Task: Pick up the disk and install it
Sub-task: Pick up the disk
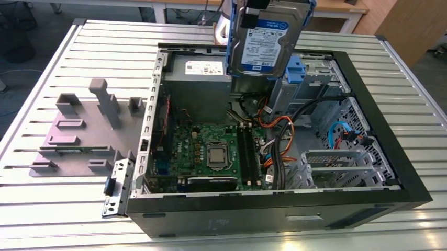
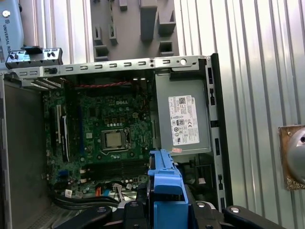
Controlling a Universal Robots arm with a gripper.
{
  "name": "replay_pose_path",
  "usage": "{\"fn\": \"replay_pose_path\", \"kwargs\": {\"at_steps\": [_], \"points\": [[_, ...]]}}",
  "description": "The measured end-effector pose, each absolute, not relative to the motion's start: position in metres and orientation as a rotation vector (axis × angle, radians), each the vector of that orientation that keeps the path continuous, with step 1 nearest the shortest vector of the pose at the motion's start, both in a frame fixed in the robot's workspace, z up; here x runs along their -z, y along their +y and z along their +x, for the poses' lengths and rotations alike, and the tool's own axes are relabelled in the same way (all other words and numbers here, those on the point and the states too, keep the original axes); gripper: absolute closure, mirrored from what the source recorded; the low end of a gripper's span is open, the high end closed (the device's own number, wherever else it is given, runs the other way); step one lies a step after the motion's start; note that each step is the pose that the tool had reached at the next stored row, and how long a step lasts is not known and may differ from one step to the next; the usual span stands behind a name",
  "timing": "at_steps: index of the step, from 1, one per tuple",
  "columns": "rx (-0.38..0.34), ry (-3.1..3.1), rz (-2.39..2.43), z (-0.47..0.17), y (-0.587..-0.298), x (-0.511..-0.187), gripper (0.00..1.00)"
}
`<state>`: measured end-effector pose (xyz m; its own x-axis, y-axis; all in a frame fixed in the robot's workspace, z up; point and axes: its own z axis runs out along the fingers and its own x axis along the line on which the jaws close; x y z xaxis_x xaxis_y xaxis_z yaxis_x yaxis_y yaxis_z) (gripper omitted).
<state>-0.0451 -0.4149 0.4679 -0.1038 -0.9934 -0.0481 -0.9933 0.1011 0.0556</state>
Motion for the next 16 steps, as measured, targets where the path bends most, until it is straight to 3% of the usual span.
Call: {"fn": "replay_pose_path", "kwargs": {"at_steps": [16], "points": [[0.116,-2.330,2.102,-0.0448,-0.4230,-0.4678,0.63]]}}
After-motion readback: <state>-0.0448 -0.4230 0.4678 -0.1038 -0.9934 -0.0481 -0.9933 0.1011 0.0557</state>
